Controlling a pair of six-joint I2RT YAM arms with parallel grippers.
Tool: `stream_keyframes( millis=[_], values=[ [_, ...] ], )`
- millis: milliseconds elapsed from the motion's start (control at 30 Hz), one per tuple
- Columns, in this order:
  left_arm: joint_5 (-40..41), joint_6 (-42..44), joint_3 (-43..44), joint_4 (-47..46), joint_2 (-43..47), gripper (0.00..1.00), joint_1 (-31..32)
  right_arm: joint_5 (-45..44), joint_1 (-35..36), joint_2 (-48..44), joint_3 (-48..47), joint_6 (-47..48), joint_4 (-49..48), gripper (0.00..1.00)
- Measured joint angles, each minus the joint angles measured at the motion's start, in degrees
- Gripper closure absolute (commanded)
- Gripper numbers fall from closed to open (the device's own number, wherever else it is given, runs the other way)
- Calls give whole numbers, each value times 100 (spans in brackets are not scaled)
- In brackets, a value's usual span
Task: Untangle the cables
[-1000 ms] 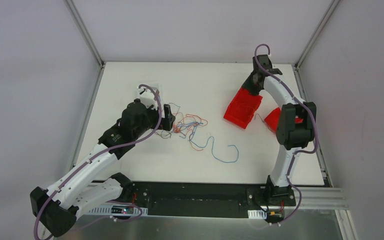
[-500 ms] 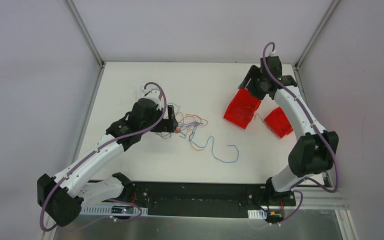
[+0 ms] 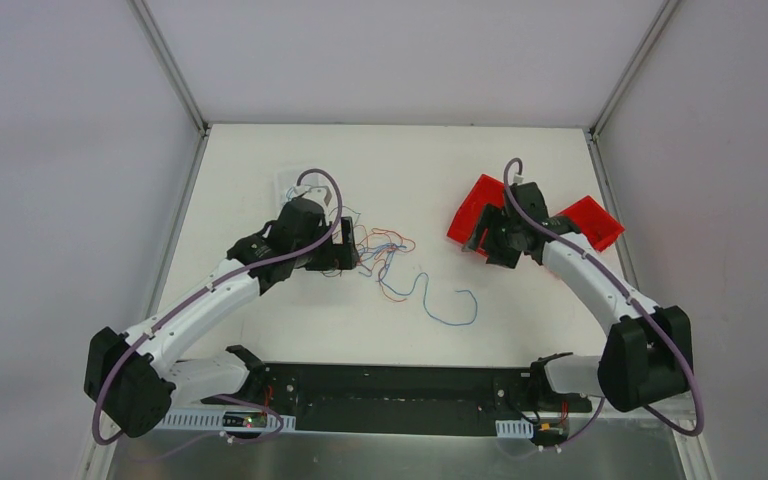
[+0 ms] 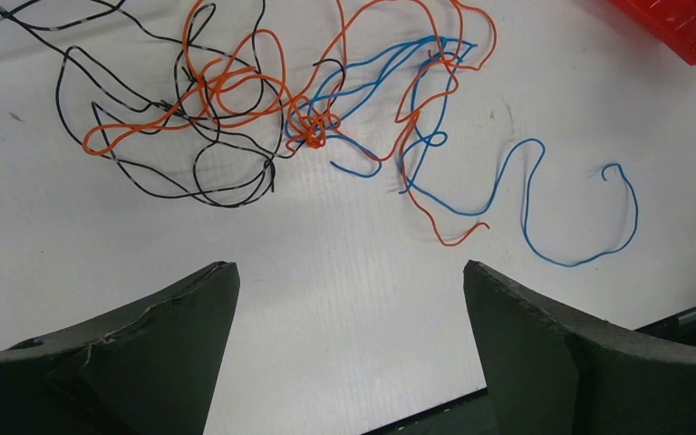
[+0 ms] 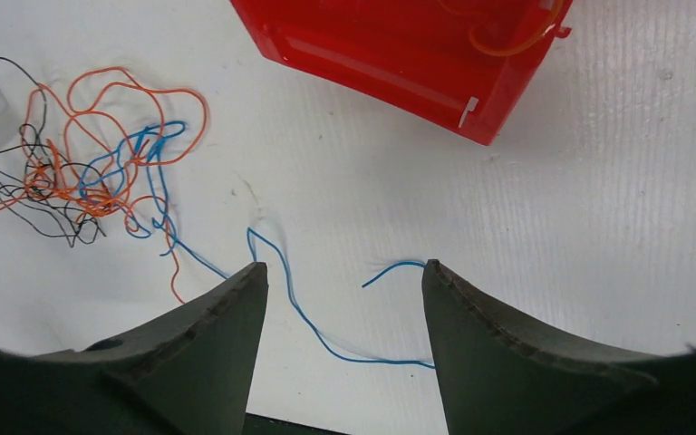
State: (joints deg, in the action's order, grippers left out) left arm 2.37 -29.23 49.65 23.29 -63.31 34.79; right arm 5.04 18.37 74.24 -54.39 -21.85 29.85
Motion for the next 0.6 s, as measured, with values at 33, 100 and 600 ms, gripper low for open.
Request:
stream_keyframes(
  millis=[33,100,600],
  values=[
    [-42,-15,-13,-7,-15,1,-2,-2,0,28,70,-7,-35,34],
    [-85,-31,-70,-7,-55,1,-2,-7,0,144,184,-15,-144,34],
    [-369,-26,-267,-2,-216,1,-39,-319,-527,2114,-776,254,-715,34]
  ],
)
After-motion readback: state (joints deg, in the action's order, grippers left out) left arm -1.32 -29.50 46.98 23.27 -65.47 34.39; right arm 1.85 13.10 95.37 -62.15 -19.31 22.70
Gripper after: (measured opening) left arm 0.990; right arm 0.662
